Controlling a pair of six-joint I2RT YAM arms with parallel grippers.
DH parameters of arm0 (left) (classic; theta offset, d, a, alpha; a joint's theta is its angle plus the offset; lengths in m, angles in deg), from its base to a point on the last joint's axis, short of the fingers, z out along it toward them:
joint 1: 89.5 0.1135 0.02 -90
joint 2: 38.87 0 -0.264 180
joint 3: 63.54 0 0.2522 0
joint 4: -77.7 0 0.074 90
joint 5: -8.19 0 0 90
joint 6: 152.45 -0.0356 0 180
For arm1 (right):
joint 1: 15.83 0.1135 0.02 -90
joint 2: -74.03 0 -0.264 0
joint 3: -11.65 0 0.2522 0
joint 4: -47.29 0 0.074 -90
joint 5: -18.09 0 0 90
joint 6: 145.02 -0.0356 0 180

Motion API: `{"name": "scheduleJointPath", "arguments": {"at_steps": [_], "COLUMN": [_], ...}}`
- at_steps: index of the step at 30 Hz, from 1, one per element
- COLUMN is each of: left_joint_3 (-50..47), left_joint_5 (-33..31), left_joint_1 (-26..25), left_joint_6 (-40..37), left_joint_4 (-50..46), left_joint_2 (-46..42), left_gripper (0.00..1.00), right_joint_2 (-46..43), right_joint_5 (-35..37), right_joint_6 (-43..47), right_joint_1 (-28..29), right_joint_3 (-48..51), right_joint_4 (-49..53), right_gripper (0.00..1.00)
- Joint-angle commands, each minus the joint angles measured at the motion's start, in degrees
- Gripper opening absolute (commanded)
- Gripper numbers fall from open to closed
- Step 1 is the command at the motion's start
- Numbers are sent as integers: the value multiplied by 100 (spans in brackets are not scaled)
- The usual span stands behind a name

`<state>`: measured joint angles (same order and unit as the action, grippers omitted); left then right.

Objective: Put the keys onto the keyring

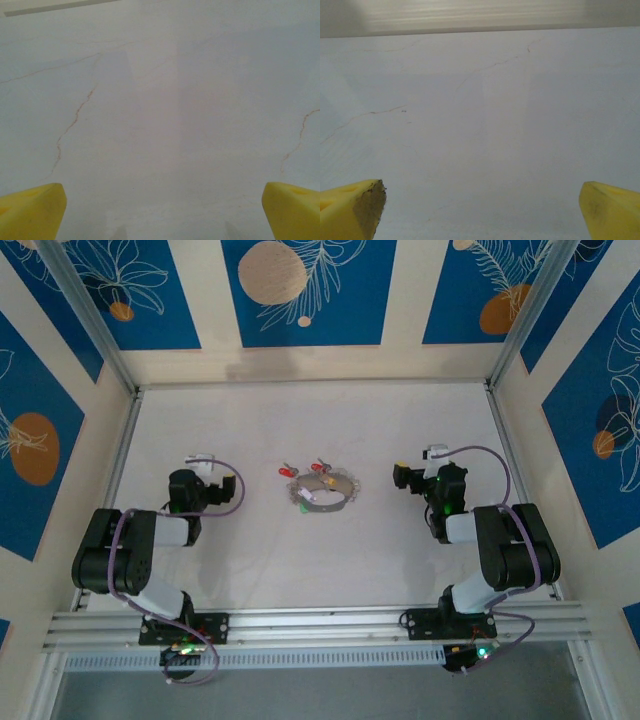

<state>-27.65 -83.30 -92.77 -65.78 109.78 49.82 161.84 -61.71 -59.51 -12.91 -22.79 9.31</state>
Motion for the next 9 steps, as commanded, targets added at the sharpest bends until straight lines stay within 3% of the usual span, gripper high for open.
{"name": "scheduleJointPath", "arguments": {"at_steps": [1,9], "left_joint_3": [107,99], "left_joint_5": [53,49], "left_joint_1": [-26,-25], "left_joint_6": [34,37], "left_joint_4": [153,159], "left_joint_2": [-62,-69], "left_gripper": [100,100], "right_joint_2": [-24,-36], "right_joint_5": [-97,-159], "right_joint_6": [54,23], "right_joint_1": [-33,-73], "right_joint_3": [-102,-103], "right_joint_4": [77,100], "right_gripper": [99,99]}}
